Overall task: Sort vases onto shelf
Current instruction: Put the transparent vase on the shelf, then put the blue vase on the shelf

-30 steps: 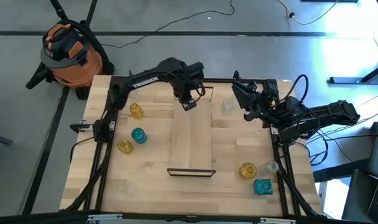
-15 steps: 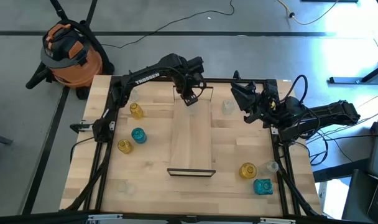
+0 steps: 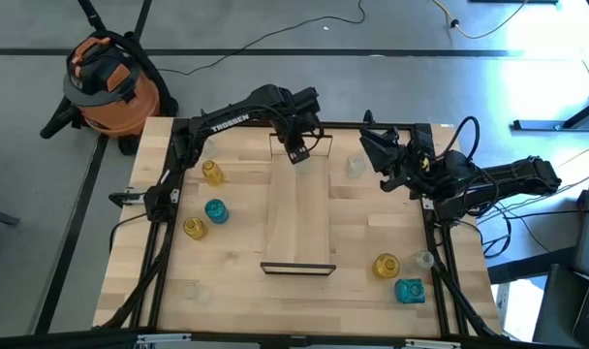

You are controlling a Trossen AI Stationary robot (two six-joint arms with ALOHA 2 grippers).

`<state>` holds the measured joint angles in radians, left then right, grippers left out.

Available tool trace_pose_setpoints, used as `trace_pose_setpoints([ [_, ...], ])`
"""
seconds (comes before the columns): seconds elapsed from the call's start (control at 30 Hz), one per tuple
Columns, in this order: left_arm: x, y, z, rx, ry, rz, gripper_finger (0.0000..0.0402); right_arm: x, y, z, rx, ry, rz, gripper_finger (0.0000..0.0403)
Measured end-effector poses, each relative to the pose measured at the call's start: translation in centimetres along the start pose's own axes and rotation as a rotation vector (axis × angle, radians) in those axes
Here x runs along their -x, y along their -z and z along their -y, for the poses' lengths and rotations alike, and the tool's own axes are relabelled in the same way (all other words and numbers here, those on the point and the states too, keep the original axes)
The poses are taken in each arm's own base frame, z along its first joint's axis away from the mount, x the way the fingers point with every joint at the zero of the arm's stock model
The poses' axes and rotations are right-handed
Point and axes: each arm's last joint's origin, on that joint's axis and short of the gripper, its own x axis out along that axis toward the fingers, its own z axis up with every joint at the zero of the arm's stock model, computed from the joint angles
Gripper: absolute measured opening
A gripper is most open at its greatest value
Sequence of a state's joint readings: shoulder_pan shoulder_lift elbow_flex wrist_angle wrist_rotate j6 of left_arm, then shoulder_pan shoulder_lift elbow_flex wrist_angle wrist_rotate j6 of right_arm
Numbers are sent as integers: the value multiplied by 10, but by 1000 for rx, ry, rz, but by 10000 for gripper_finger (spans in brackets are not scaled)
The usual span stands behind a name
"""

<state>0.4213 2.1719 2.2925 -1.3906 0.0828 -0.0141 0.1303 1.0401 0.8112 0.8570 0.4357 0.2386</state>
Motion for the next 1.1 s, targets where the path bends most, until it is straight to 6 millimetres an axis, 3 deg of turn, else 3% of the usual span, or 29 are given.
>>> trace_pose_setpoints([
  [0.4, 0, 2, 0, -51, 12, -15, 51, 0, 0, 1, 0, 24, 6, 115],
  [0.7, 0, 1, -2, -74, -40, -15, 128, 0, 0, 1, 0, 24, 6, 115],
  [0.87, 1, 1, -1, -48, -41, -2, 148, 0, 0, 1, 0, 23, 6, 115],
  [1.0, 14, 3, -1, -24, -39, 26, 148, 0, 0, 1, 0, 23, 6, 115],
  [1.1, 36, 9, 1, -6, -36, 73, 148, 0, 0, 1, 1, 23, 5, 115],
])
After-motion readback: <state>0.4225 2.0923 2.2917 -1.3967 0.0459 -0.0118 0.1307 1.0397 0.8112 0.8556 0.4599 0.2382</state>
